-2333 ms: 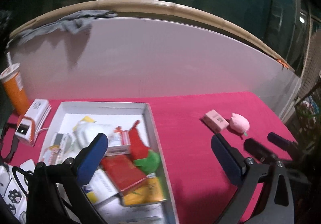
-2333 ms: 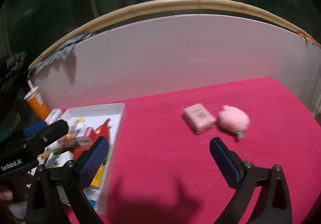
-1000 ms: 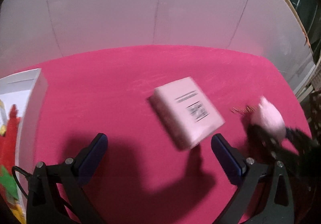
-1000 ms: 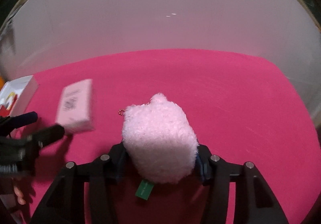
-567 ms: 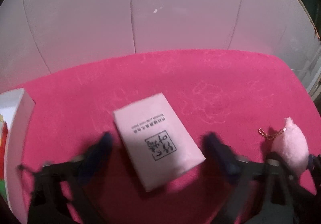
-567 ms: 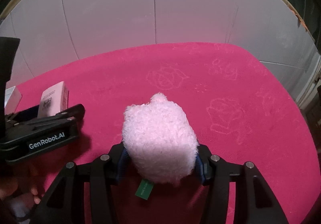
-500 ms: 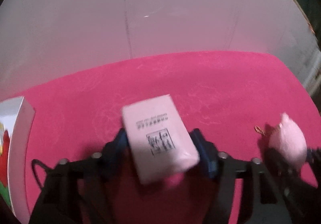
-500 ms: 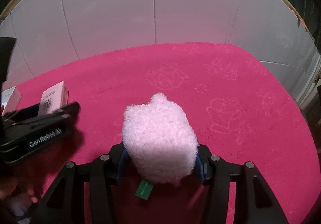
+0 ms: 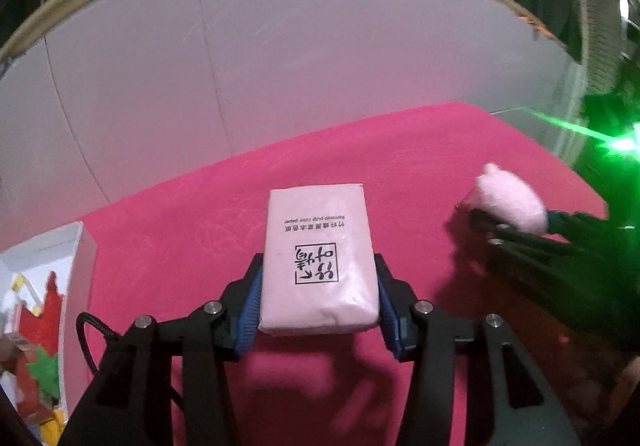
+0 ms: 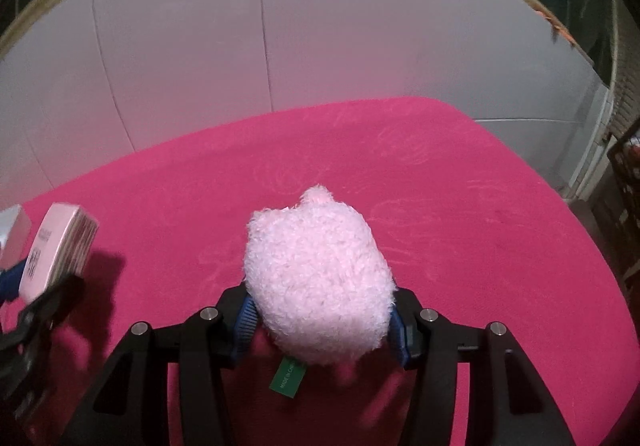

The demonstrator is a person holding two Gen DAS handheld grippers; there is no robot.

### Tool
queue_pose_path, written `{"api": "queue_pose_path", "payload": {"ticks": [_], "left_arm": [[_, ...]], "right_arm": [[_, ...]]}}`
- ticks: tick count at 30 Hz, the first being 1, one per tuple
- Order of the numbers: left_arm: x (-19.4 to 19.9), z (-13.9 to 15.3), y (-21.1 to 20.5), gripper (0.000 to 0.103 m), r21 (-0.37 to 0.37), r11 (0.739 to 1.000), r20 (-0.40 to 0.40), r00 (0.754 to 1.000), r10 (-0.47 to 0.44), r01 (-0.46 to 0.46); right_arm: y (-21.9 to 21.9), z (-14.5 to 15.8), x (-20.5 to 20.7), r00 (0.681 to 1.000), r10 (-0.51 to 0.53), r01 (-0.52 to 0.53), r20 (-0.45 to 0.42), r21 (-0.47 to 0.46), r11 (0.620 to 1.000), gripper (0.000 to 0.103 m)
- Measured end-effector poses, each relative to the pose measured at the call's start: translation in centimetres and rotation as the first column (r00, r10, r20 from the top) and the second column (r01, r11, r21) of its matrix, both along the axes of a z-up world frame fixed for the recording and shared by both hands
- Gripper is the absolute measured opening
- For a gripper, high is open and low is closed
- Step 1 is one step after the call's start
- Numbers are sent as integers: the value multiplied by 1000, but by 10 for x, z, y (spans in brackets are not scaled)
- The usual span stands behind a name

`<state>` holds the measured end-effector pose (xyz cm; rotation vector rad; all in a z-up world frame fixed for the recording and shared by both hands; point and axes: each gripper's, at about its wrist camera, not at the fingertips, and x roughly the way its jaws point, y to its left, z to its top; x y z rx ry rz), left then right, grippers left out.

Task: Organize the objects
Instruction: 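Carry the pink plush and pink tissue pack over the white tray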

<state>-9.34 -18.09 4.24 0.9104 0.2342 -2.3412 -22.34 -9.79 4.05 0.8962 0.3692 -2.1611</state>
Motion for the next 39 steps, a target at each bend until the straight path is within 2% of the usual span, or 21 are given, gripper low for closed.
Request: {"api": "queue_pose_path", "payload": {"ticks": [2, 5, 8, 13, 18, 29, 39], "left_arm": [[12, 12, 15, 49, -21, 1000, -19, 1000, -22, 22], [31, 26, 29, 49, -13, 999, -49, 998, -39, 38], [50, 38, 42, 49, -33, 999, -70, 997, -44, 42], [63, 56, 52, 49, -50, 998, -98, 994, -53, 48], [87, 72, 54, 49, -63, 997, -130, 990, -52, 44], [141, 95, 45, 49, -78, 997, -197, 980, -24, 8], [188, 103, 17, 49, -86, 994, -240, 970, 49, -71]], "right_arm": [[14, 0, 8, 999, -17, 18, 38, -31, 999, 57], [38, 2, 28, 994, -22, 31, 103, -82, 996, 57], [53, 15, 48, 993, -19, 35, 120, -130, 991, 57], [75, 50, 81, 996, -16, 34, 84, -215, 976, 57], [85, 77, 108, 999, 0, 11, 43, -243, 970, 57], [56, 103, 161, 998, 63, -61, 2, -255, 965, 58], [29, 109, 204, 990, 141, -140, -12, -246, 959, 58]]}}
